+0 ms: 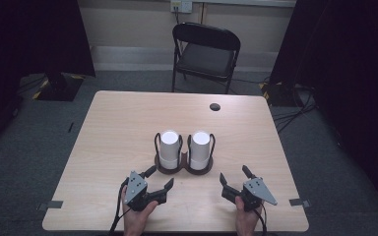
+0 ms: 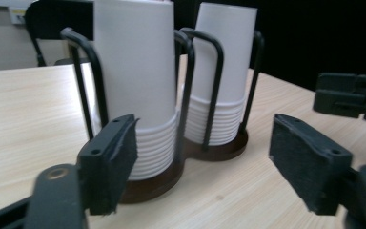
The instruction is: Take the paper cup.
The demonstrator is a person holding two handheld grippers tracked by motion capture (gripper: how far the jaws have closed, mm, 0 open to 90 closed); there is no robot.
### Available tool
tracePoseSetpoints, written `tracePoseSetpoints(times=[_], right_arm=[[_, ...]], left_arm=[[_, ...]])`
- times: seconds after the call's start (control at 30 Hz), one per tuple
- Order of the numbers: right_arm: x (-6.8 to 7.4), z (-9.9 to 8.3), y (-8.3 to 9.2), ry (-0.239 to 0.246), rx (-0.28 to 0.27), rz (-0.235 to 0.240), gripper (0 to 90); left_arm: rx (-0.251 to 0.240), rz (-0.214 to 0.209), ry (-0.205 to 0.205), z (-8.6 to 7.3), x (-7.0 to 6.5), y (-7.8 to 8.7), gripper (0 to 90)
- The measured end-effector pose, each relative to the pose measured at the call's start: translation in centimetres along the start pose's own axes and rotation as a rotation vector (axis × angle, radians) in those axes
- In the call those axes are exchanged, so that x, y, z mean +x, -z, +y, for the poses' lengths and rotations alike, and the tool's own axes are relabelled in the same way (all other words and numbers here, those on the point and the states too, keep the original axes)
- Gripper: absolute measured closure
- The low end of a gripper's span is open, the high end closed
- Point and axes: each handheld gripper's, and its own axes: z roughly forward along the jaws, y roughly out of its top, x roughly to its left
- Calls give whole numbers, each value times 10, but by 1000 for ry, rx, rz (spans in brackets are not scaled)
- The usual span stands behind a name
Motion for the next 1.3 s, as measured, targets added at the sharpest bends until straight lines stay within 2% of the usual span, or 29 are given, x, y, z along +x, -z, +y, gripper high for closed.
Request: tracePoseSetpoints(times=[0.17, 0.2, 0.3, 0.4, 0.53, 0.67, 0.97, 1.17, 1.3], right_arm=[[0, 0, 0, 4, 5, -1, 136], [0, 0, 0, 5, 4, 0, 136], [0, 0, 0, 5, 2, 0, 136], [0, 0, -1, 5, 7, 4, 136], [0, 0, 0, 4, 4, 4, 138], [0, 0, 0, 3, 5, 7, 138], [0, 0, 0, 5, 6, 8, 140], [0, 0, -1, 5, 6, 3, 135], [-1, 0, 0, -11, -2, 2, 135]], left_arm=[[-10, -24, -25, 8, -3, -5, 221], [-16, -27, -22, 10, -4, -6, 220], [-9, -41, -54, 14, -6, -8, 221], [-14, -56, -55, 19, -7, -11, 240], [-22, -54, -88, 26, -9, -15, 245], [-25, -74, -100, 34, -12, -19, 245], [-21, -124, -100, 46, -15, -31, 223], [-18, -140, -106, 52, -15, -37, 216], [-16, -150, -98, 55, -14, -41, 216]])
